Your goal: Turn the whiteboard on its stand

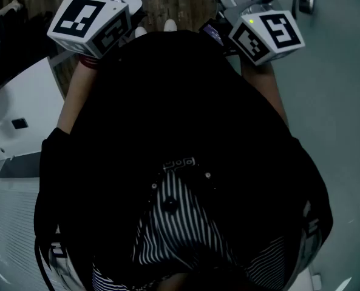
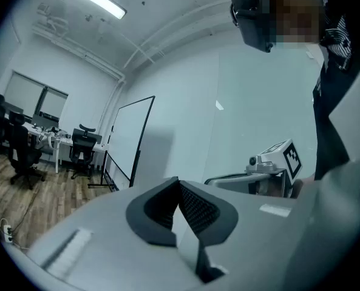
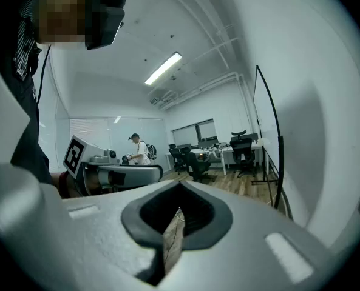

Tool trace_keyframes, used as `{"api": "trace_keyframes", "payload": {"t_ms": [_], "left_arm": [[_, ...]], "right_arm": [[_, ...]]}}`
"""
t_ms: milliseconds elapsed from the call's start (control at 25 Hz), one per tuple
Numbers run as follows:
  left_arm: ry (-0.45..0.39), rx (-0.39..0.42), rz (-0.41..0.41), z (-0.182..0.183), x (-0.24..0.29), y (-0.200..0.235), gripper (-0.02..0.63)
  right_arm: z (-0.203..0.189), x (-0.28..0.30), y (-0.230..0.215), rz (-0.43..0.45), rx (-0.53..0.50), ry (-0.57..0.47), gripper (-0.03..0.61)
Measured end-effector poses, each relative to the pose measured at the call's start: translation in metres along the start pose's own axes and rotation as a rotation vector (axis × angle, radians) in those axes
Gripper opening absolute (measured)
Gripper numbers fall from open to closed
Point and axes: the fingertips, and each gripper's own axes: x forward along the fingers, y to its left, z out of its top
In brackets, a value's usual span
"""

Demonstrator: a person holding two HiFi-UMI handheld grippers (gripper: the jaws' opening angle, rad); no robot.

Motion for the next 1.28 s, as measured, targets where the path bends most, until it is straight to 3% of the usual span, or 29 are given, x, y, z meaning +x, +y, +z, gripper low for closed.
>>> {"api": "trace_keyframes", "payload": {"t_ms": [280,600,760,1000,1280], "left_arm": [[0.007,0.014,-0.031,-0.004,0.006,-0.005,-0.017],[-0.002,0.007,-0.066,-0.003,0.012,-0.012,-0.017],[-0.035,-0.048,-0.073,0.001,0.012,-0.011,-0.017],[0.004,0.013,-0.06,-0.006,0.008,-0.01,-0.015],[0.006,-0.017,-0.011,-0.003,0.0,-0.003,-0.015]], "right_arm": [[-0.008,-0.004,0.004,0.021,0.016,0.016,0.0],[-0.003,-0.011,-0.012,-0.034,0.047,0.002,0.001],[-0.002,-0.013,-0.016,-0.031,0.077,-0.01,0.001],[-0.004,-0.007,-0.019,0.002,0.105,-0.019,0.001],[-0.005,-0.002,-0.015,0.055,0.117,-0.002,0.001]]}}
